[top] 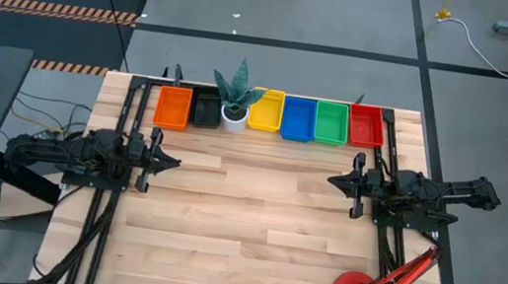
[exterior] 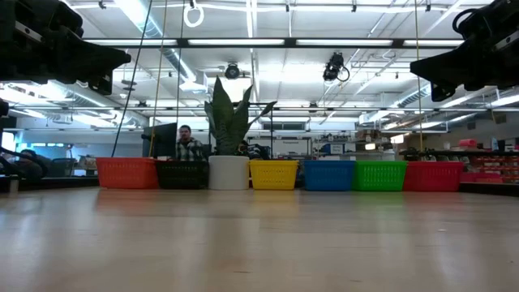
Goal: Stack baskets by color
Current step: Return to home position
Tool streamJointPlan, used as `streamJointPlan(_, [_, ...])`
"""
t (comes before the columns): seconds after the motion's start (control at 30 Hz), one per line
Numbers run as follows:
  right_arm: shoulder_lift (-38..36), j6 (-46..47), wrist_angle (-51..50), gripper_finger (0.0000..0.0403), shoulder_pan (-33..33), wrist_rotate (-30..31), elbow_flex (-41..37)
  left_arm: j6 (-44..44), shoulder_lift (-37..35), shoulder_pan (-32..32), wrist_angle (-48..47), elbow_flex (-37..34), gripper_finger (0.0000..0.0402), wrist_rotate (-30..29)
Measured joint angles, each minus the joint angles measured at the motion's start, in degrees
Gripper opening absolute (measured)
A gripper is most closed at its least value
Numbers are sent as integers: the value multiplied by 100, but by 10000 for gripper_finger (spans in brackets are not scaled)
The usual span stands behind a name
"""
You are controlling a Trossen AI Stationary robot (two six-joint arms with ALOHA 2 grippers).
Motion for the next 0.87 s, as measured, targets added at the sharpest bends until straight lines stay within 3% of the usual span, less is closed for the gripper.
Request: streamJointPlan(0.87, [0,0,0,14,0,-1,0,0,0,0,0,0,28,1])
